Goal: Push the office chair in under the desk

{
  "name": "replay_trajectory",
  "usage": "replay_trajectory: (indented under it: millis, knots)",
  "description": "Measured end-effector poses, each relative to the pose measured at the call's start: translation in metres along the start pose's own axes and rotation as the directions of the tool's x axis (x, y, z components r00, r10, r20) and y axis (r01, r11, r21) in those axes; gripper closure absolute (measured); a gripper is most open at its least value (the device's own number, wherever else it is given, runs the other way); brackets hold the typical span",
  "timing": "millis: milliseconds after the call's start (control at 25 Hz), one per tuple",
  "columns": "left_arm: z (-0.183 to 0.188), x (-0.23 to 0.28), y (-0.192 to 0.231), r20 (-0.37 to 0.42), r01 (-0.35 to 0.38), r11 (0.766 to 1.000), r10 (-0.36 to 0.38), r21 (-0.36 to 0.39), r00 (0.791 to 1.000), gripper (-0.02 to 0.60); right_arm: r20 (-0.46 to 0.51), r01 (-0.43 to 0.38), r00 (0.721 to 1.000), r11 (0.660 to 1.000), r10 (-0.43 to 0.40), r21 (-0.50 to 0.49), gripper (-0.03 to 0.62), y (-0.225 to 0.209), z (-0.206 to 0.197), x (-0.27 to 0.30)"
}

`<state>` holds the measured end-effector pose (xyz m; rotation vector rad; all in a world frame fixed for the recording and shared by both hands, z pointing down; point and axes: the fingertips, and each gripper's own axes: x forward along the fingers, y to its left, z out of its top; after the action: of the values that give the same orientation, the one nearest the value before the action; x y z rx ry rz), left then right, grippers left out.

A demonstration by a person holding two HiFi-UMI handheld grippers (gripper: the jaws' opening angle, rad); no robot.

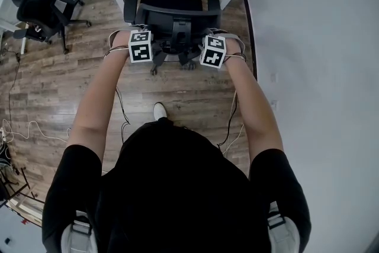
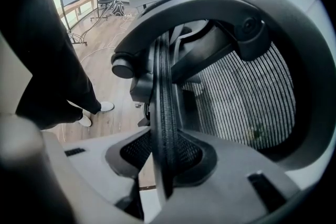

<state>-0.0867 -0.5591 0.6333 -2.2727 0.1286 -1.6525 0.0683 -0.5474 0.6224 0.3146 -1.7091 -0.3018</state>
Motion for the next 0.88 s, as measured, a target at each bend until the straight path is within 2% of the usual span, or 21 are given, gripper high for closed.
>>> replay_trajectory:
  millis: [360,600,680,800,880]
  knots:
    - [-0.002,0.002,0.001,-0.003,-0.001,1.000,0.001,0.008,1.000,0.499,0.005,0.018,1.000,1.000,-0.018,-0.006,0.482,0.001,0.000,0.002]
    - [-0.002,0.000,0.000,0.002,-0.034,0.999,0.033,0.033,0.999,0.492,-0.001,0.038,0.999,0.999,-0.038,-0.014,0.480,0.003,0.001,0.002]
    - [-0.003,0.000,-0.003,-0.004,-0.027,0.999,0.027,0.048,1.000,0.466,-0.003,0.013,1.000,1.000,-0.013,-0.008,0.477,0.005,0.002,0.002]
    - [-0.004,-0.001,-0.007,-0.007,-0.008,0.998,0.009,0.069,1.000,0.391,0.001,-0.015,1.000,1.000,0.015,0.000,0.434,0.007,0.003,-0.002]
    - [-0.001,-0.010,-0.002,0.009,-0.033,0.997,0.032,0.073,0.999,0.368,0.005,-0.004,1.000,1.000,0.004,-0.007,0.434,0.004,0.005,-0.014]
